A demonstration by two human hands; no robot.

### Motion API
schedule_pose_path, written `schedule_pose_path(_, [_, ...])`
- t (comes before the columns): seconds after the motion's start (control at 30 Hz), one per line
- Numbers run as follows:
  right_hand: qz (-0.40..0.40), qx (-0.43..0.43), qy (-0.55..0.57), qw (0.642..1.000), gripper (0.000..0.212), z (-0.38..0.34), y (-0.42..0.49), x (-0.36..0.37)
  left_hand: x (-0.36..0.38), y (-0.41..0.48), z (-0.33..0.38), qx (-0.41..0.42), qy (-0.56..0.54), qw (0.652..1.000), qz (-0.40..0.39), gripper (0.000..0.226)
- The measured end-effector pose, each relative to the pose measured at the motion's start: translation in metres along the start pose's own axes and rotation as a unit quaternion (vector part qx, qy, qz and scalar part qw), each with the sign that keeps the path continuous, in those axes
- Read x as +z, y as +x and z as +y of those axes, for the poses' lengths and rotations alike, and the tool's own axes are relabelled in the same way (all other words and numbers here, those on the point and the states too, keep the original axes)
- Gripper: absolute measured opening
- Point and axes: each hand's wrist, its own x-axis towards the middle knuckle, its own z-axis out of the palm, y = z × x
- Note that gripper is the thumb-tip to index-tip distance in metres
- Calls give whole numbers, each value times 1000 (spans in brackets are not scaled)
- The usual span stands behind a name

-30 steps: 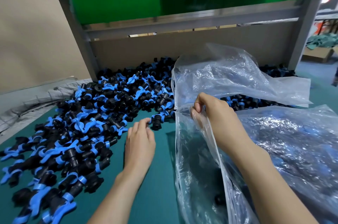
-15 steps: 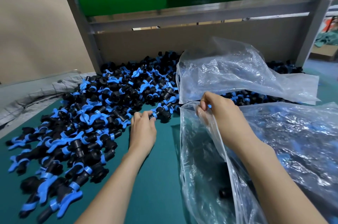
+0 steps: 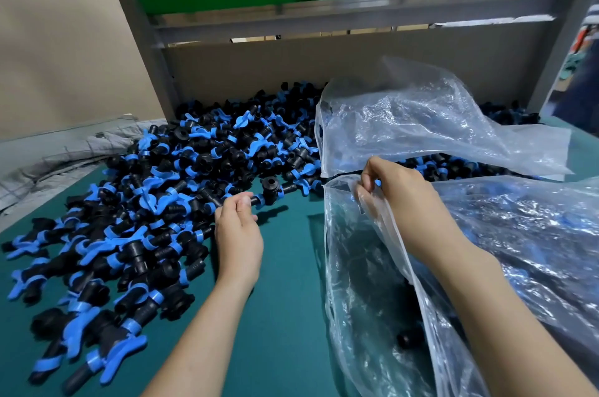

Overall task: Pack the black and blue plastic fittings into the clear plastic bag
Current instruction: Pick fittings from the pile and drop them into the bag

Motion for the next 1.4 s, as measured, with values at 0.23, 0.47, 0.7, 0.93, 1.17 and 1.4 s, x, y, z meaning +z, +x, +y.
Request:
schedule_pose_path(0.23, [0, -7, -17, 1000, 25, 2, 1, 3, -1, -2, 1, 0, -5, 1000, -6, 27])
schedule_pose_path(0.47, [0, -14, -14, 1000, 26, 2, 1, 3, 1, -3, 2, -6, -8, 1000, -13, 31])
schedule_pose_path(0.7, [-2, -14, -14, 1000, 26, 3, 1, 3, 2, -4, 4, 9, -25, 999, -29, 27])
schedule_pose_path(0.93, [-7, -16, -21, 1000, 26, 3, 1, 3, 2, -3, 2, 2, -32, 999, -33, 26])
schedule_pose_path(1.17, [-5, -15, -9, 1000, 27, 0, 0, 2, 2, -4, 3, -2, -34, 999, -35, 26])
schedule_pose_path(1.4, [-2, -15, -18, 1000, 26, 0, 1, 3, 1, -4, 3, -5, -36, 999, -39, 27])
